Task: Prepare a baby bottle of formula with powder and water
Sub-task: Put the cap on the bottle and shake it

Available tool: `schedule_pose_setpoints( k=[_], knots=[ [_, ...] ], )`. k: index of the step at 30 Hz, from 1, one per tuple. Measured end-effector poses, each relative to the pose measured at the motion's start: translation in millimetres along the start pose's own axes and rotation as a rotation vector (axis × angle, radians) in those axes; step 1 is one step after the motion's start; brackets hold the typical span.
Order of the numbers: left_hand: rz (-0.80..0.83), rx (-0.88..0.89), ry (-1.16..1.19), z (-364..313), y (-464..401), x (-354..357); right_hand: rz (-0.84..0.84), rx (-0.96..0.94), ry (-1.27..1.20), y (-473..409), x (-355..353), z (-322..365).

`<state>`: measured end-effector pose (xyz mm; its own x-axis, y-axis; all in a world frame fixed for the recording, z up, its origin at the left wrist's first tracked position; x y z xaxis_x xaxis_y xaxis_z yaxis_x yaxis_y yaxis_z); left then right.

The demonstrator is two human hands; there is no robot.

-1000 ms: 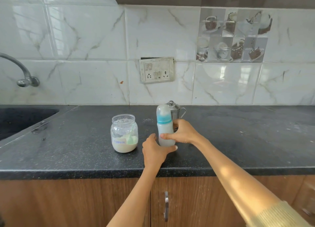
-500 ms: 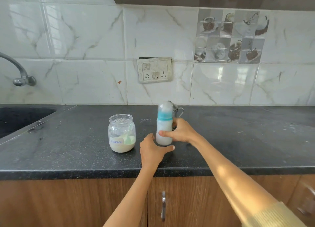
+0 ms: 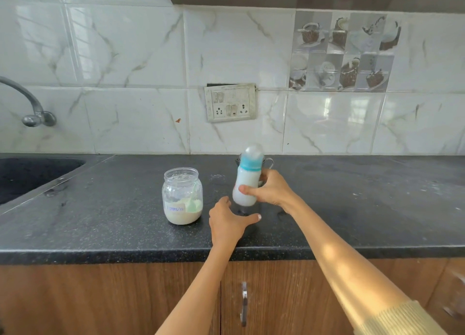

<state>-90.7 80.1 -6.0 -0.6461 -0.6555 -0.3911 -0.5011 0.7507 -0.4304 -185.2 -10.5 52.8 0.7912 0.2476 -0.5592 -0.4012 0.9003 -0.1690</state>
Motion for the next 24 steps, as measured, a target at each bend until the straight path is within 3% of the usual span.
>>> schedule_pose_setpoints(
  k=[3, 7, 9, 12, 24],
  knots=[
    [0.003, -0.01, -0.001, 0.0, -1.4, 0.2, -0.046, 0.026, -0.054, -2.4, -1.9, -2.8],
    [-0.006, -0.004, -0.012, 0.3, -1.1, 0.3, 0.057, 0.026, 0.051, 0.4, -1.7, -3.7],
    [-0.006, -0.012, -0.002, 1.4, -1.7, 0.8, 0.004, 0.031, -0.031, 3.0, -3.6, -3.4],
    [-0.011, -0.005, -0.01, 0.7, -1.1, 0.9, 0.051, 0.017, 0.066, 1.9, -4.1, -4.2],
    [-0.028, -0.015, 0.022, 1.3, -1.6, 0.5, 0.039, -0.019, -0.011, 1.8, -3.9, 2.1]
  ],
)
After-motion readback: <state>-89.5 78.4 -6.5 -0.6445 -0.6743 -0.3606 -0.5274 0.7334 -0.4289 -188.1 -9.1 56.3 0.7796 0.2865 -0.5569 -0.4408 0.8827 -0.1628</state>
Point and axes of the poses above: each hand's wrist, its own y-axis away from the middle knuckle, its own x-axis out of the palm, z = x × y, the point moved 1 cm from there along -y, towards the middle knuckle, and after that the axes turned 10 degrees about x, right-handed, at the moved point
